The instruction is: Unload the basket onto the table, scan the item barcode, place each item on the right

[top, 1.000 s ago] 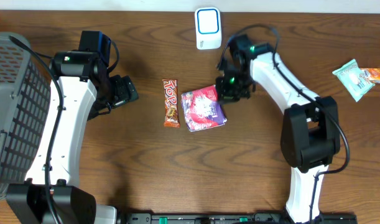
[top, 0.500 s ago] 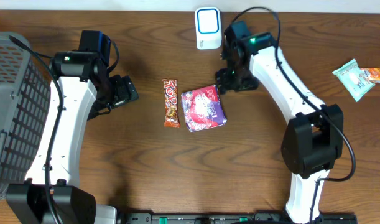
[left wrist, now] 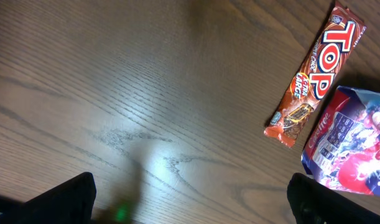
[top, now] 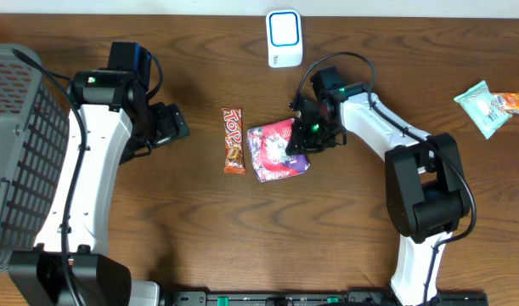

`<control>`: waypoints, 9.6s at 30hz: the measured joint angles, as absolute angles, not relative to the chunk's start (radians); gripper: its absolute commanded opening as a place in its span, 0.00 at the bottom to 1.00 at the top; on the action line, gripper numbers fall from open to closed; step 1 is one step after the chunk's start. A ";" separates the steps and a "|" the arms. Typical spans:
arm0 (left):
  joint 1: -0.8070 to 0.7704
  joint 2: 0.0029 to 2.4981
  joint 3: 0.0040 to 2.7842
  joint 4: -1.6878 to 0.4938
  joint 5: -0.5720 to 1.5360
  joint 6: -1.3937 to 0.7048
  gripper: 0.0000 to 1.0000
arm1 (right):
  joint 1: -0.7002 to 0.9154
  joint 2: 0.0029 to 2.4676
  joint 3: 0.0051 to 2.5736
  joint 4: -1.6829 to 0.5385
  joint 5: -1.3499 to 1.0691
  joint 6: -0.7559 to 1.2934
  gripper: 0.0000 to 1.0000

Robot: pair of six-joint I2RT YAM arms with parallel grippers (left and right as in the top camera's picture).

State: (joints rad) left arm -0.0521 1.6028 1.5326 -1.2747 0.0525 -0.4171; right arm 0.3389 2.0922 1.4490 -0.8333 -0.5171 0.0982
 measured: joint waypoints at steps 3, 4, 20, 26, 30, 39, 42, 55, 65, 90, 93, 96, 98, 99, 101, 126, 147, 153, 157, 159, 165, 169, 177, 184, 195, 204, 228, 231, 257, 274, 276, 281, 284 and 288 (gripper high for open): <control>-0.052 1.603 1.533 -1.275 0.052 -0.417 0.98 | 0.337 2.092 1.451 -0.836 -0.525 0.104 0.01; -0.052 1.603 1.533 -1.275 0.052 -0.417 0.98 | 0.338 2.092 1.456 -0.845 -0.521 0.111 0.01; -0.052 1.603 1.533 -1.274 0.052 -0.417 0.98 | 0.432 2.077 1.805 -1.262 0.313 0.337 0.01; -0.052 1.603 1.533 -1.275 0.052 -0.417 0.98 | 0.465 2.077 1.742 -1.266 0.656 0.507 0.01; -0.052 1.603 1.533 -1.275 0.052 -0.417 0.98 | 0.466 2.077 1.666 -1.231 0.719 0.563 0.01; -0.052 1.603 1.533 -1.275 0.052 -0.417 0.98 | 0.570 2.077 1.635 -1.161 0.735 0.588 0.17; -0.052 1.603 1.533 -1.274 0.052 -0.417 0.98 | 0.636 2.076 1.635 -1.106 0.693 0.580 0.57; -0.052 1.603 1.533 -1.274 0.052 -0.417 0.98 | 0.758 2.076 1.781 -1.202 0.534 0.570 0.72; -0.052 1.603 1.533 -1.275 0.052 -0.417 0.98 | 0.664 2.075 1.871 -1.215 0.420 0.430 0.72; -0.052 1.603 1.533 -1.275 0.052 -0.417 0.98 | 0.666 2.075 1.752 -1.031 0.344 0.324 0.75; -0.052 1.603 1.533 -1.275 0.052 -0.417 0.98 | 0.623 2.075 1.754 -1.042 0.276 0.315 0.76; -0.052 1.603 1.533 -1.275 0.052 -0.417 0.98 | 0.544 2.075 1.766 -1.048 0.147 0.282 0.76; -0.052 1.603 1.533 -1.275 0.052 -0.417 0.98 | 0.449 2.075 1.772 -1.048 0.014 0.229 0.75; -0.052 1.603 1.533 -1.275 0.052 -0.417 0.98 | 0.432 2.075 1.772 -1.049 -0.012 0.221 0.75; -0.052 1.603 1.533 -1.275 0.052 -0.417 0.98 | 0.348 2.075 1.772 -1.059 -0.123 0.167 0.77; -0.052 1.603 1.533 -1.275 0.052 -0.417 0.98 | 0.117 2.073 1.338 -0.759 -0.729 -0.071 0.01; -0.052 1.603 1.533 -1.275 0.052 -0.417 0.98 | 0.359 1.827 1.541 -1.043 0.561 0.350 0.01; -0.052 1.603 1.533 -1.275 0.052 -0.417 0.98 | 0.421 1.933 1.504 -1.027 0.675 0.401 0.01; -0.052 1.603 1.533 -1.275 0.052 -0.417 0.98 | 0.477 2.011 1.498 -1.031 0.709 0.412 0.07; -0.052 1.603 1.533 -1.275 0.052 -0.417 0.98 | 0.513 2.014 1.498 -1.030 0.710 0.418 0.12; -0.052 1.603 1.533 -1.275 0.052 -0.417 0.98 | 0.628 2.015 1.538 -1.056 0.633 0.429 0.73; -0.052 1.603 1.533 -1.275 0.052 -0.417 0.98 | 0.705 2.022 1.649 -1.129 0.571 0.429 0.77; -0.052 1.603 1.533 -1.275 0.052 -0.417 0.98 | 0.656 2.022 1.871 -1.220 0.480 0.429 0.81; -0.052 1.603 1.533 -1.275 0.052 -0.417 0.98 | 0.476 2.022 1.863 -1.227 0.201 0.335 0.82; -0.052 1.603 1.533 -1.275 0.052 -0.417 0.98 | 0.283 2.022 1.583 -1.103 -0.175 0.158 0.79; -0.052 1.603 1.533 -1.275 0.053 -0.417 0.98 | 0.242 2.022 1.338 -0.782 -0.426 0.097 0.37; -0.052 1.603 1.533 -1.275 0.052 -0.417 0.98 | 0.247 1.977 1.545 -0.435 -0.453 0.400 0.02; -0.052 1.603 1.533 -1.275 0.052 -0.417 0.97 | 0.248 1.971 1.554 -0.309 -0.399 0.514 0.02; -0.052 1.603 1.533 -1.275 0.052 -0.417 0.98 | 0.318 2.186 1.555 0.101 -0.158 0.836 0.01; -0.052 1.603 1.533 -1.275 0.052 -0.417 0.98 | 0.039 2.178 1.943 -0.797 0.113 0.528 0.01; -0.052 1.603 1.533 -1.275 0.052 -0.417 0.98 | -0.043 2.177 1.946 -0.868 0.177 0.485 0.01; -0.052 1.603 1.533 -1.275 0.052 -0.417 0.98 | -0.222 2.177 1.940 -0.907 0.215 0.373 0.75; -0.052 1.603 1.533 -1.275 0.052 -0.417 0.98 | -0.315 2.177 1.931 -0.927 0.220 0.330 0.86; -0.052 1.603 1.533 -1.275 0.052 -0.417 0.98 | -0.390 2.177 1.927 -0.960 0.159 0.298 0.92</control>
